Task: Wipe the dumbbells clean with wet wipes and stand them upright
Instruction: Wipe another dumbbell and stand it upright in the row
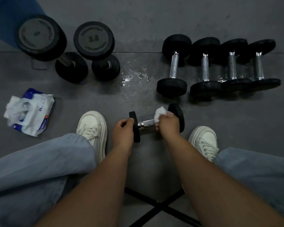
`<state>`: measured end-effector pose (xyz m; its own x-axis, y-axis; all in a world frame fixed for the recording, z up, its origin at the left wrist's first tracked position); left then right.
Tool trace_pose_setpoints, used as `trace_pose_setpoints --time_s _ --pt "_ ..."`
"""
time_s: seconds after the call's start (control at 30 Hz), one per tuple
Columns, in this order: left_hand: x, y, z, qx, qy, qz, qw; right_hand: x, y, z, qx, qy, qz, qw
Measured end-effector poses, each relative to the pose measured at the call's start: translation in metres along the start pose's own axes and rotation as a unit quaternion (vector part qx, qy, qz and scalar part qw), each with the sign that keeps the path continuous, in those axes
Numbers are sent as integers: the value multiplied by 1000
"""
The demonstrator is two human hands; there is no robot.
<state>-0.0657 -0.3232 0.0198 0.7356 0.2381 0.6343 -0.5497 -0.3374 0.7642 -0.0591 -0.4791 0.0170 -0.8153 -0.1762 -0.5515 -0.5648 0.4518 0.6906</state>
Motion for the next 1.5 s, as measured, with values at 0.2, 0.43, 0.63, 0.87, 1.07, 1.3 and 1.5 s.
trace_pose_setpoints --time_s 0.2,0.43,0.63,0.87,1.07,1.3,1.5 --pt "-5 9 1 45 1 -44 998 1 7 -3 -70 44 21 996" --pt "-16 16 0 67 34 -47 996 12 31 10 -92 117 -15 989" --pt "-7 16 1 55 8 -1 998 6 19 9 -38 241 -128 961" --pt "17 13 15 -33 -4 61 998 -11 11 13 7 214 -125 969" --pt "22 -3 24 -65 -5 87 994 -20 -17 3 61 112 -140 982" --pt "36 -19 31 -55 -27 100 993 -34 -16 36 -41 181 -223 957" --pt "36 -12 30 -61 -64 127 988 -41 -15 20 58 204 -200 957"
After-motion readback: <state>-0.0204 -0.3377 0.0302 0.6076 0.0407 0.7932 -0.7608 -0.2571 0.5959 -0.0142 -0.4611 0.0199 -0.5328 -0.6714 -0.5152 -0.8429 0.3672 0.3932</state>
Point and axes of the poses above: each hand's wrist, its own y-axis away from the middle knuckle, its own z-axis out of the palm, x = y × z, the point moved 3 cm from there along -y, towards the middle knuckle, and after that the axes turned 13 degrees about y, right-handed, at the moved point
